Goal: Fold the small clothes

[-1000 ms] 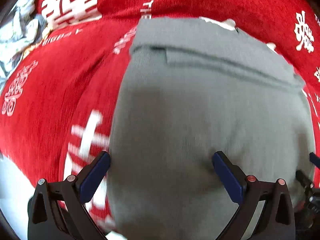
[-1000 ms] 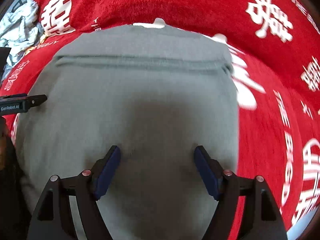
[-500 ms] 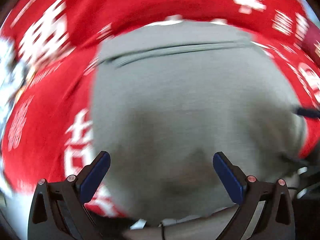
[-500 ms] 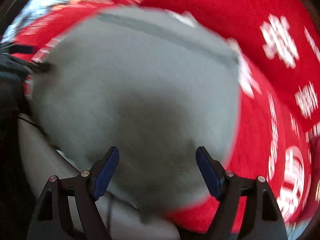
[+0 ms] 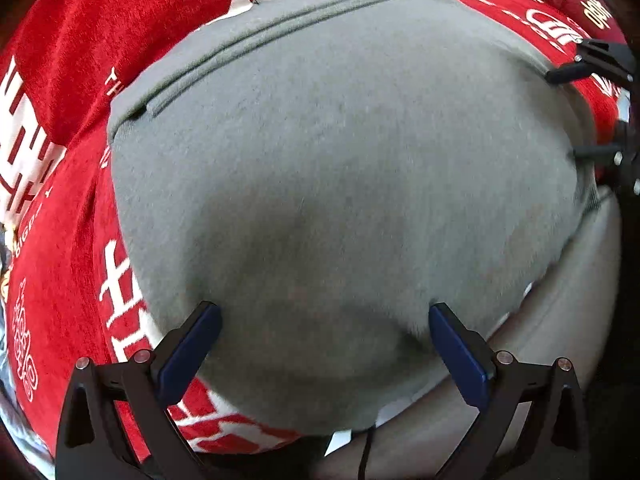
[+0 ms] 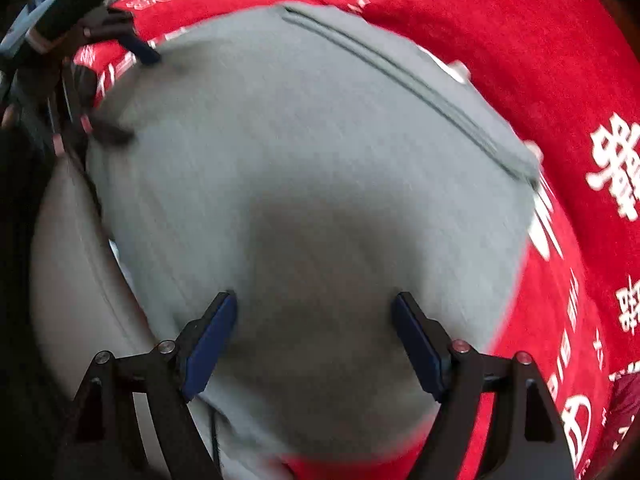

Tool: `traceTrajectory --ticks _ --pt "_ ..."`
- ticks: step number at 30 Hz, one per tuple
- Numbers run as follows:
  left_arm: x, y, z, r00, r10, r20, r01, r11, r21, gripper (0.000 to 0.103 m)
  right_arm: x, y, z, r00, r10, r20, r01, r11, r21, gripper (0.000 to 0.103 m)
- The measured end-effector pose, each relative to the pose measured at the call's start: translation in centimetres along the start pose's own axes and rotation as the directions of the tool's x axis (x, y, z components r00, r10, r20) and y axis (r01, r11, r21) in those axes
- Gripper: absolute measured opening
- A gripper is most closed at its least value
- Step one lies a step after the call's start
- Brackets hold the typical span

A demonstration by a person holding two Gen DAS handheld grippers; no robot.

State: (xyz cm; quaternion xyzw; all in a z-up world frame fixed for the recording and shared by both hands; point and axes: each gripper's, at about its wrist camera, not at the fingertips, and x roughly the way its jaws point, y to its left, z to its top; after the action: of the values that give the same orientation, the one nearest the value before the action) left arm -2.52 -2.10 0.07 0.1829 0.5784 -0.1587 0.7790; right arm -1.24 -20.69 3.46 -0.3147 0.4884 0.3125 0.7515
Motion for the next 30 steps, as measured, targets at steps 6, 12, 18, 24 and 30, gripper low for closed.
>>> traceTrajectory --ticks 6,12,18,24,30 --pt "0.4 -1.8 -3.2 0.983 0.165 -0.077 -0.151 0.975 0.160 0.103 0.4 -0.2 -3.5 0.984 -0.107 -0.143 0.107 0.994 -0.012 0.086" --pt "-2.2 -1.7 -2.7 0.994 0.107 0.013 -0.107 0.994 0.028 0.103 -2.6 1.5 -1.9 0.989 -0.146 0.009 0.146 0.989 -0.001 0.086" --pt "0.7 -1.5 -1.8 0.991 0.100 -0.087 -0.101 0.995 -0.011 0.103 0.9 3.9 -0.1 0.984 -0.176 -0.023 0.172 0.978 -0.118 0.086" --pt "0.4 -0.7 -4.8 0.974 0.111 -0.195 -0.122 0.992 -0.044 0.103 -0.3 1.7 -3.1 0.979 -0.179 -0.094 0.179 0.984 -0.015 0.089" --pt "0.0 0.8 -5.2 0.973 -0.119 -0.199 0.064 0.963 -0.263 0.103 -3.0 -3.0 -5.2 0.997 -0.021 -0.078 0.042 0.959 0.279 0.089"
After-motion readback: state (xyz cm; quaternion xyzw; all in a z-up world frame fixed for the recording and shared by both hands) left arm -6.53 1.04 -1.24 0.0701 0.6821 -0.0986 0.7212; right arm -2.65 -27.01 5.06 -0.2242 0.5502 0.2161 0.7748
